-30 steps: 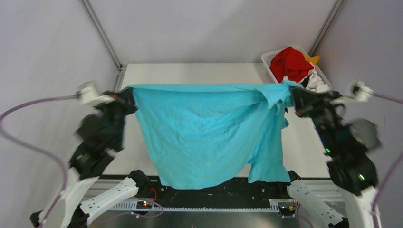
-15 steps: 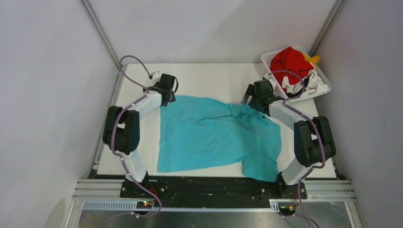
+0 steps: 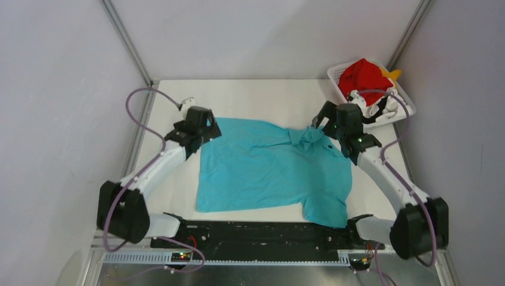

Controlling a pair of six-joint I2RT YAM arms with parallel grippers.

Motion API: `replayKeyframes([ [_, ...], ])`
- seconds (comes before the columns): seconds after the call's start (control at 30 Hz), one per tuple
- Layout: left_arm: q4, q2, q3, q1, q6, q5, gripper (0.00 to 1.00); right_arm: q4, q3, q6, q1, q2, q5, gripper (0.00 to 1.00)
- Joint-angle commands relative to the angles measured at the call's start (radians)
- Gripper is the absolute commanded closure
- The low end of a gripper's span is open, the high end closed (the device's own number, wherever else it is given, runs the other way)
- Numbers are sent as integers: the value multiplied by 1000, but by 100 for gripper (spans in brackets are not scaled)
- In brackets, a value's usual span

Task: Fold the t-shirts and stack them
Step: Flatten out the tshirt

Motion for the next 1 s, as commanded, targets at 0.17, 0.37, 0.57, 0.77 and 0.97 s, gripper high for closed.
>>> replayKeyframes([
  [0.17,1,-200,-291,-219,-139,140,0,-51,-228,5,76,-153,-155,1],
  [0.37,58,-181,-413,-251,-190,158,0,186,-224,21,78,24,-200,1],
  [0.57,110,-73,-439,-245,-202,117,0,294,-117,52,44,265,-193,1],
  [0.77,127,71,-366,-187,-195,145,0,234,-16,117,11,464,-261,1],
  [0.97,127,148,-299,-100,-162,181,0,113,148,154,-29,634,-382,1],
])
